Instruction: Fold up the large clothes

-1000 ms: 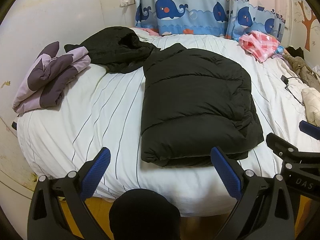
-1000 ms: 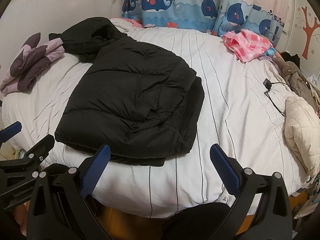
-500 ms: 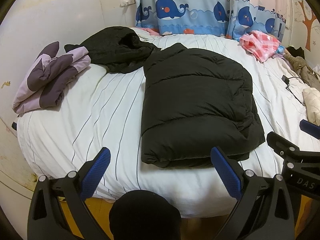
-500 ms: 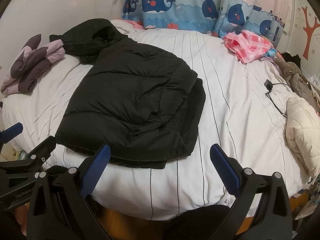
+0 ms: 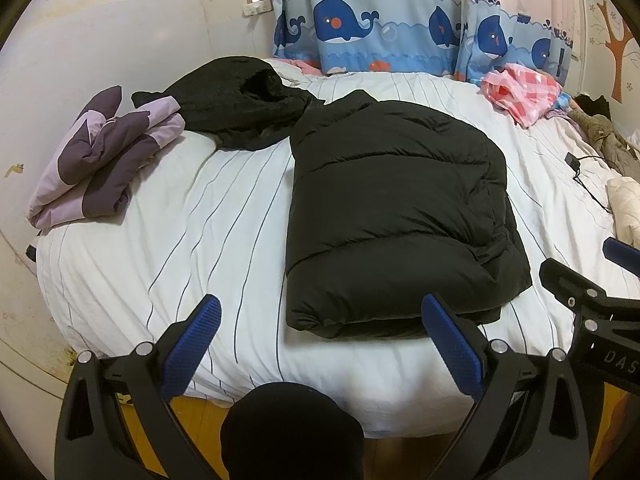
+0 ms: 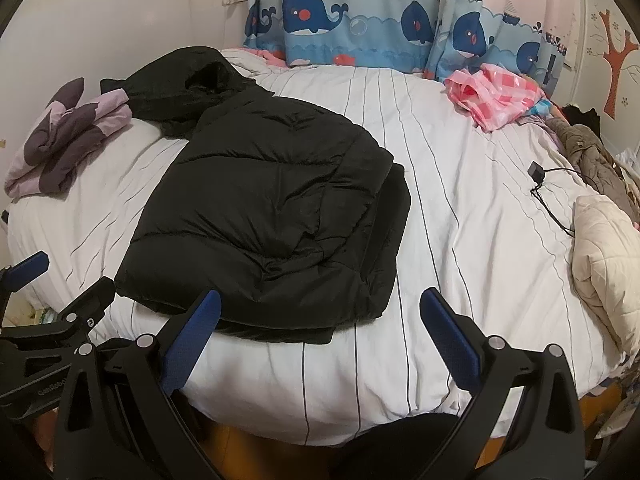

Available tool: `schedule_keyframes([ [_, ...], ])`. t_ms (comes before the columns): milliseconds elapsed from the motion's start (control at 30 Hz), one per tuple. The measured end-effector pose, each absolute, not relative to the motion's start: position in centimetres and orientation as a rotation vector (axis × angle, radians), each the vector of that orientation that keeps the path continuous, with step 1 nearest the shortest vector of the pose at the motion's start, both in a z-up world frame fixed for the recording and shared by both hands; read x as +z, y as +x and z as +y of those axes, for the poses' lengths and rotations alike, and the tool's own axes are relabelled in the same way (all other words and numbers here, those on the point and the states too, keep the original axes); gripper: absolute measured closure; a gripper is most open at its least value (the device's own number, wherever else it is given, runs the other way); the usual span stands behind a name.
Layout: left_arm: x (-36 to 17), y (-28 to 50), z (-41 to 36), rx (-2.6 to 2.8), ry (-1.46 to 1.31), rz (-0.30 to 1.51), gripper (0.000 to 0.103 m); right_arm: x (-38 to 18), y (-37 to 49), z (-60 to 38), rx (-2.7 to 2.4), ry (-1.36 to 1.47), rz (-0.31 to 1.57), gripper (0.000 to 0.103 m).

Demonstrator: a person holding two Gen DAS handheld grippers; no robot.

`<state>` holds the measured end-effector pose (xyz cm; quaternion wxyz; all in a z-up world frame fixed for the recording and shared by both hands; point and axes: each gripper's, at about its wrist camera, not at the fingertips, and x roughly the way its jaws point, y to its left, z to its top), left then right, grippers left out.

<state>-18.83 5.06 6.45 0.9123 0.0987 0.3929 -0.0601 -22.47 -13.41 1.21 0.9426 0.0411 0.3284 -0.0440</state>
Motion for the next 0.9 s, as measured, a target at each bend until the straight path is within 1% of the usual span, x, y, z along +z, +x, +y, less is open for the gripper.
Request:
schedule_keyframes([
  [900, 6.77, -18.92, 5.27, -0.119, 0.204, 0.802, 0.007, 1.31, -22.76, -13.32, -0.087, 0.087, 0.659, 0.007],
])
